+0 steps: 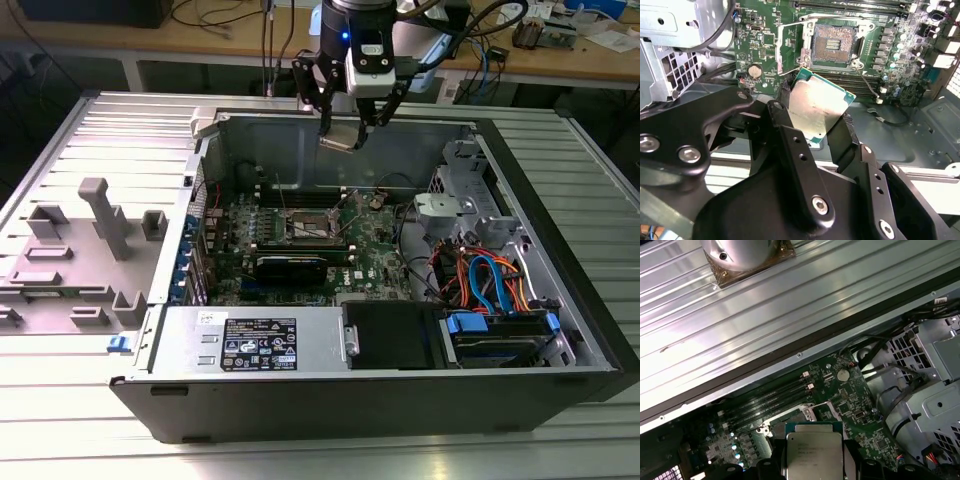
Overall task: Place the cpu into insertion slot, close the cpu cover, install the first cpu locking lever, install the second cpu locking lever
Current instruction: 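Place the cpu into insertion slot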
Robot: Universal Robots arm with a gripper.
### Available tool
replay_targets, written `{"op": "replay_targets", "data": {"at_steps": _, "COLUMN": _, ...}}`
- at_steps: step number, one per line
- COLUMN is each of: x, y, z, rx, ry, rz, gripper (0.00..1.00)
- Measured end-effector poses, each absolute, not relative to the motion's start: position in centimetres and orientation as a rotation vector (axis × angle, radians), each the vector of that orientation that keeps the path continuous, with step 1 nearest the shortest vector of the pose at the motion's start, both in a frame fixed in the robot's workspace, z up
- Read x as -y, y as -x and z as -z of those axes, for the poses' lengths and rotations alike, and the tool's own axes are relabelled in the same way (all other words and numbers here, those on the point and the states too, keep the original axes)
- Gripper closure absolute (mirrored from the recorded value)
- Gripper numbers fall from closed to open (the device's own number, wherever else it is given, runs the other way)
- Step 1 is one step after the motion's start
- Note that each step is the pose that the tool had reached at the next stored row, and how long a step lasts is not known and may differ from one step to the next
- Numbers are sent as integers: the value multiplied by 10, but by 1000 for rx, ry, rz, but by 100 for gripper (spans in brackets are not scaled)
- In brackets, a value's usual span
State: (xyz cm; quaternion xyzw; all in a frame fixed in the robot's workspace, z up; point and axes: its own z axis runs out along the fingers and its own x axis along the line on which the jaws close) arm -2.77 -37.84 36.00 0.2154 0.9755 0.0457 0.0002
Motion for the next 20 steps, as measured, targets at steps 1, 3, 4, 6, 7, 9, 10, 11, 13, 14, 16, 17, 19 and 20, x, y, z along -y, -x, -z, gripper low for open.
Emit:
{"op": "replay_targets", "data": {"at_steps": 1, "x": 378, "y": 28, "z": -360, "rx": -3064, "ry": -677, "rz": -144, "gripper": 46}}
{"op": "replay_targets", "data": {"at_steps": 3, "x": 378, "y": 28, "z": -360, "rx": -3064, "ry": -677, "rz": -144, "gripper": 46}}
{"op": "replay_targets", "data": {"at_steps": 4, "x": 378, "y": 28, "z": -360, "rx": -3064, "ry": -677, "rz": -144, "gripper": 46}}
{"op": "replay_targets", "data": {"at_steps": 6, "x": 378, "y": 28, "z": -360, "rx": -3064, "ry": -677, "rz": -144, "gripper": 46}}
{"op": "replay_targets", "data": {"at_steps": 7, "x": 378, "y": 28, "z": -360, "rx": -3064, "ry": -677, "rz": -144, "gripper": 46}}
{"op": "replay_targets", "data": {"at_steps": 9, "x": 378, "y": 28, "z": -360, "rx": -3064, "ry": -677, "rz": -144, "gripper": 46}}
{"op": "replay_targets", "data": {"at_steps": 10, "x": 379, "y": 28, "z": -360, "rx": -3064, "ry": -678, "rz": -144, "gripper": 46}}
{"op": "replay_targets", "data": {"at_steps": 11, "x": 379, "y": 28, "z": -360, "rx": -3063, "ry": -680, "rz": -144, "gripper": 46}}
{"op": "replay_targets", "data": {"at_steps": 13, "x": 379, "y": 28, "z": -360, "rx": -3062, "ry": -687, "rz": -144, "gripper": 46}}
{"op": "replay_targets", "data": {"at_steps": 14, "x": 379, "y": 28, "z": -360, "rx": -3061, "ry": -690, "rz": -144, "gripper": 46}}
{"op": "replay_targets", "data": {"at_steps": 16, "x": 379, "y": 28, "z": -360, "rx": -3058, "ry": -701, "rz": -144, "gripper": 46}}
{"op": "replay_targets", "data": {"at_steps": 17, "x": 380, "y": 28, "z": -360, "rx": -3057, "ry": -703, "rz": -144, "gripper": 46}}
{"op": "replay_targets", "data": {"at_steps": 19, "x": 380, "y": 28, "z": -360, "rx": -3056, "ry": -706, "rz": -144, "gripper": 46}}
{"op": "replay_targets", "data": {"at_steps": 20, "x": 380, "y": 28, "z": -360, "rx": -3056, "ry": -709, "rz": -144, "gripper": 46}}
